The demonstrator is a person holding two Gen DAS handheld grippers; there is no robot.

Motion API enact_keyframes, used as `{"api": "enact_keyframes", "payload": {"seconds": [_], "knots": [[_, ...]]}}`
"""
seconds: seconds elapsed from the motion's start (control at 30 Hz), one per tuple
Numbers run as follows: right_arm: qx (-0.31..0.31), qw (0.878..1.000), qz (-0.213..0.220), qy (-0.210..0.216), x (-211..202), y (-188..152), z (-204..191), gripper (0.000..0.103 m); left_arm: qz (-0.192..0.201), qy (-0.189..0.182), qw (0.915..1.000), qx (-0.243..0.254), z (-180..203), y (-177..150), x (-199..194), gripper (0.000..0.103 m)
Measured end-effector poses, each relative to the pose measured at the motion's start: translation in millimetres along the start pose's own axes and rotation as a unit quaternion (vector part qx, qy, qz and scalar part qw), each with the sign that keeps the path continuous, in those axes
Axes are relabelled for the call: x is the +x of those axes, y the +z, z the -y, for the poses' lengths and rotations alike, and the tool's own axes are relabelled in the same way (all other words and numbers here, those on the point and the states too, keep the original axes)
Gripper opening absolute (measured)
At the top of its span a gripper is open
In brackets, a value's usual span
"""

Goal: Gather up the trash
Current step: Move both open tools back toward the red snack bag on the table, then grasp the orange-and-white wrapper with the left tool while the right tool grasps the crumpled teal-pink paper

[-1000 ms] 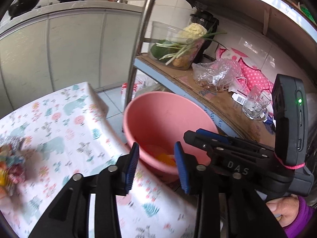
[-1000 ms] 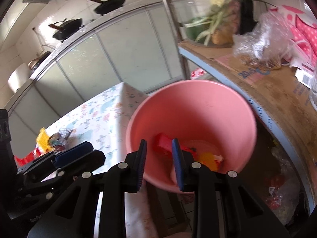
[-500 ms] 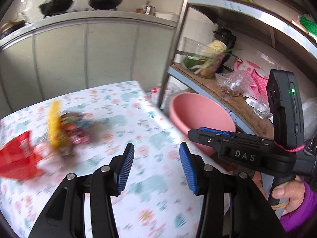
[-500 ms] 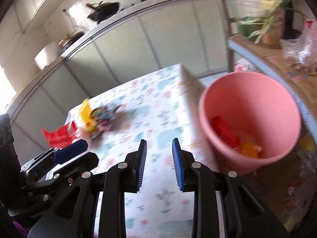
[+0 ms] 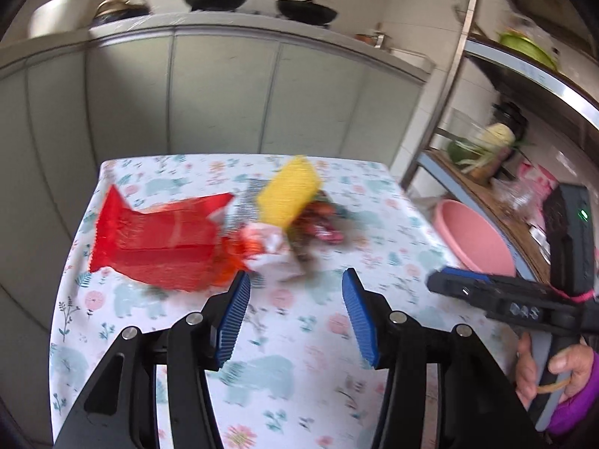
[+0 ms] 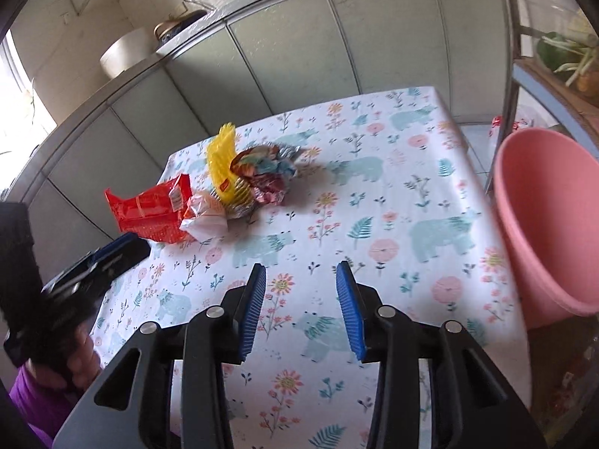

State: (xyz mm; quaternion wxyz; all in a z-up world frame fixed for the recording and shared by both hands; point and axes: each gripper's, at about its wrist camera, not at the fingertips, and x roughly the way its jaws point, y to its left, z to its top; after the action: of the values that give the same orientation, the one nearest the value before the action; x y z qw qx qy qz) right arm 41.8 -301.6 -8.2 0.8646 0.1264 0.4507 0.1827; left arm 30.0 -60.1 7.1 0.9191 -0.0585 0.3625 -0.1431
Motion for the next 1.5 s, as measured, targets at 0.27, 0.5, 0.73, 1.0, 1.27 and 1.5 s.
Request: {"api": "enact_keyframes", "payload": {"seconds": [0.27, 0.5, 0.73, 1.0, 1.27, 1.5], "knots": [[-0.004, 1.000, -0.016, 0.007, 15.8, 2.2, 2.3, 0.040, -0.026, 0.008, 0.9989, -0.039, -27.4, 15.6, 36.9, 0.050], [-0.004, 1.000, -0.020, 0.011, 27.9, 10.3, 7.4, 0.040, -0.053, 0.007, 0.9967, -0.062, -36.0, 18.0, 66.9, 0.051], [-0.019, 0.999, -0.015, 0.025, 42.0, 29.7, 3.9, 0.040, -0.048, 0.009, 0.9972, -0.057, -36.5, 20.9, 77.1, 0.051], [-0.052, 0.998, 0.005, 0.046, 62.7, 67.3, -14.7, 0.048, -0.036, 0.004, 0.9984, -0.043, -37.5, 17.1, 69.8, 0.039], [-0.109, 0.993, -0.023, 0.047, 98.1, 89.9, -38.6, 0.054, -0.029, -0.022, 0.9981, -0.049, -41.9, 17.2, 54.9, 0.038], [-0.121, 0.992, -0.023, 0.025, 114.3, 82.9, -39.5, 0.046, -0.027, -0.027, 0.9980, -0.050, -42.2, 14.9, 47.3, 0.038]]}}
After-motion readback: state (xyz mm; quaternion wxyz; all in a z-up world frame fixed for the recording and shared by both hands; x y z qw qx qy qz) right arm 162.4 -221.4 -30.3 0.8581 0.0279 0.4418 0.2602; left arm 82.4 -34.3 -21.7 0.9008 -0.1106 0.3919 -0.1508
